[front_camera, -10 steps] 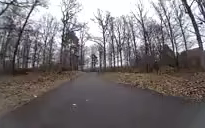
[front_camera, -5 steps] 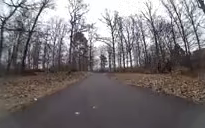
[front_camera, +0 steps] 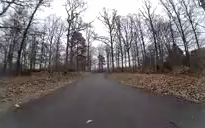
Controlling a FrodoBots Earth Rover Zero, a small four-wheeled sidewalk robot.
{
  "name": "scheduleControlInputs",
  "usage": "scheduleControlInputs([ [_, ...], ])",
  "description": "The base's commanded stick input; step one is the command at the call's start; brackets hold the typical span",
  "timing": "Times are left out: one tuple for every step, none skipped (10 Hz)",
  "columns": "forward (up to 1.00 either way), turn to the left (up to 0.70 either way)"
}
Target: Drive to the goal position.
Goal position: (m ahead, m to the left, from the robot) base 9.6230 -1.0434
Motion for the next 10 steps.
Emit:
scheduleControlInputs([
  [1.0, 0.0],
  [1.0, 0.0],
  [1.0, 0.0],
  [1.0, 0.0],
  [1.0, 0.0],
  [1.0, 0.0],
  [1.0, 0.01],
  [1.0, 0.11],
  [1.0, 0.21],
  [1.0, 0.32],
])
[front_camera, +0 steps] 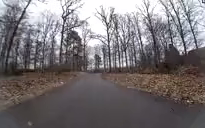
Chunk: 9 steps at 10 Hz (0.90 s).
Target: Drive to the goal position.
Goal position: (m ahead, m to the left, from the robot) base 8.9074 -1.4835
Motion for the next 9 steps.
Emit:
scheduleControlInputs([
  [1.0, 0.4],
  [1.0, 0.4],
  [1.0, 0.22],
  [1.0, 0.09],
  [1.0, 0.02],
  [1.0, 0.0],
  [1.0, 0.0],
  [1.0, 0.0],
  [1.0, 0.0],
])
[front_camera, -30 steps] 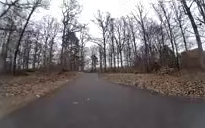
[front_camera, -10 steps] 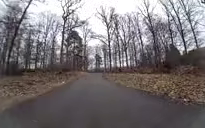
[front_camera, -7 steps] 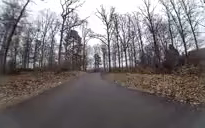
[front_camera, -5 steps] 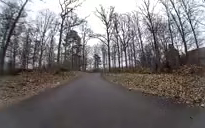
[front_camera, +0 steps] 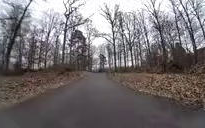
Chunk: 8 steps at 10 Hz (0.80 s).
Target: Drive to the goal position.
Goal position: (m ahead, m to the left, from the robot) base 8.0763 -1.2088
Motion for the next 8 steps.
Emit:
scheduleControlInputs([
  [1.0, 0.0],
  [1.0, 0.0],
  [1.0, 0.0],
  [1.0, 0.0],
  [1.0, 0.0],
  [1.0, 0.0],
  [1.0, 0.0],
  [1.0, 0.0],
])
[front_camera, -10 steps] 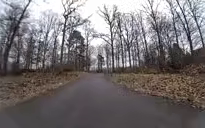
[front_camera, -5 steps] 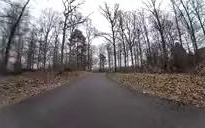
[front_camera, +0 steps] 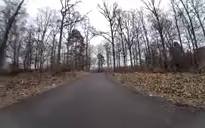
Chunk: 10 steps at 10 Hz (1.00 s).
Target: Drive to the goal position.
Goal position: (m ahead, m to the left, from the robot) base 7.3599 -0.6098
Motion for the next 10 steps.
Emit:
scheduleControlInputs([
  [1.0, 0.02],
  [1.0, 0.1],
  [1.0, 0.19],
  [1.0, 0.27],
  [1.0, 0.35],
  [1.0, 0.39],
  [1.0, 0.37],
  [1.0, 0.35],
  [1.0, 0.33],
  [1.0, 0.04],
])
